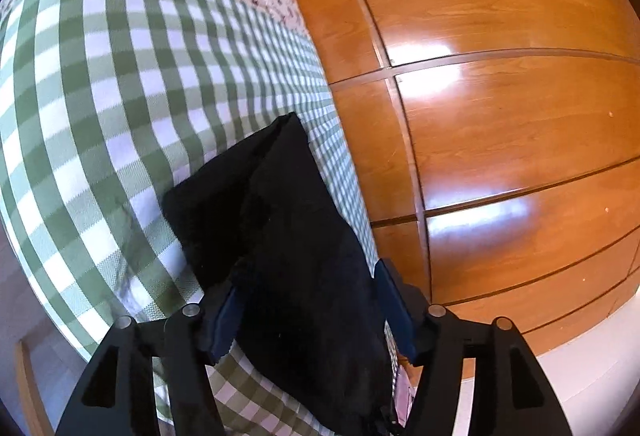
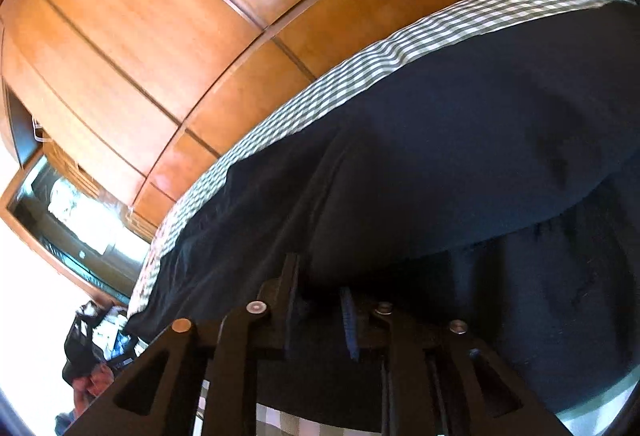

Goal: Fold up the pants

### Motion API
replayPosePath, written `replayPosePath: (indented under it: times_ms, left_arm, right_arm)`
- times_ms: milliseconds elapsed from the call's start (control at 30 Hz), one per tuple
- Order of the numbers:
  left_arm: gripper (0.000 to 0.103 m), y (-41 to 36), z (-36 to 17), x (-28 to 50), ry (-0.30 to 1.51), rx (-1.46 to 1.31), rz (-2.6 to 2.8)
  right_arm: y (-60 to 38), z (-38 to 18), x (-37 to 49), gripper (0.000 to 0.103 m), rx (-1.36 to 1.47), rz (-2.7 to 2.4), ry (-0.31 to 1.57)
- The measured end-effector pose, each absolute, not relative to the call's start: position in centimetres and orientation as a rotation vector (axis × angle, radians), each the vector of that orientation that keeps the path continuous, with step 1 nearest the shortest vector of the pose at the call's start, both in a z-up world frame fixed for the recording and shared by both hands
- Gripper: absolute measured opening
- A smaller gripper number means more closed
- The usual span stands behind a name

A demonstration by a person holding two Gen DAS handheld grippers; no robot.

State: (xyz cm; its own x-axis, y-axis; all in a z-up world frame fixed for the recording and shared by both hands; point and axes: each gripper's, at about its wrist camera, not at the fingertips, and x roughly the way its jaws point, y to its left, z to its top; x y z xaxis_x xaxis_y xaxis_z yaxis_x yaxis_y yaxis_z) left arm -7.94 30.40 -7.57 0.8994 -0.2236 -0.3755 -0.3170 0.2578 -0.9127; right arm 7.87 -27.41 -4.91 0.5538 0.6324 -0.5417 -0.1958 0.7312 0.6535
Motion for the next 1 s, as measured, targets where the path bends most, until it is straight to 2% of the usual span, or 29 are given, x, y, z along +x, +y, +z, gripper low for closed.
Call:
replayPosePath:
  times_ms: [67,133,200,233,300,367,500,633,800,900,1000]
  left_arm:
    - [0.05,30.0,-7.7,-7.4,0.498,-1.309,0.078]
    - [0.019,29.3,-7.1,-6.3,0.557,-1.21,0.113]
    - [0.014,28.8,-6.3,-5.4,0.602,-1.101,0.147]
    - [0.011,28.7,-6.0,-5.1,0.612,-1.07,0.148]
    - [0.01,28.9,-4.8,-4.4,0.617,-1.028,0.153]
    - [0.009,29.4,-3.7,-4.2,0.588,-1.027,0.149]
    - [0.008,30.6,-1.4,-4.0,0.514,-0.998,0.128]
    - [0.008,31.2,-2.0,-4.1,0.547,-0.976,0.169]
    - [0.008,30.9,-6.0,-4.6,0.727,-0.894,0.224]
    - [0.009,30.6,-6.8,-4.3,0.723,-0.848,0.221]
    - [0.009,30.5,-6.5,-4.7,0.709,-0.853,0.238]
  right_arm:
    - [-28.2,-4.8,8.2,0.033,0.604,0.502,0.855]
    - [-29.1,-4.8,8.7,0.034,0.646,0.478,0.857]
    - [-29.7,-5.2,9.1,0.034,0.668,0.458,0.877]
    - [-29.9,-5.4,9.5,0.029,0.683,0.451,0.895]
    - [-29.5,-5.2,10.0,0.017,0.659,0.438,0.919]
    - [-29.2,-4.1,10.6,0.011,0.612,0.422,0.913]
    - [-29.5,-0.5,10.2,0.01,0.626,0.448,0.828]
    - [-28.9,1.2,8.3,0.01,0.595,0.483,0.814]
    - [-28.6,-2.2,6.2,0.01,0.551,0.433,0.907]
    - [-28.7,-4.8,5.8,0.01,0.576,0.42,0.956]
    - [-28.5,-4.9,5.5,0.01,0.546,0.428,0.931]
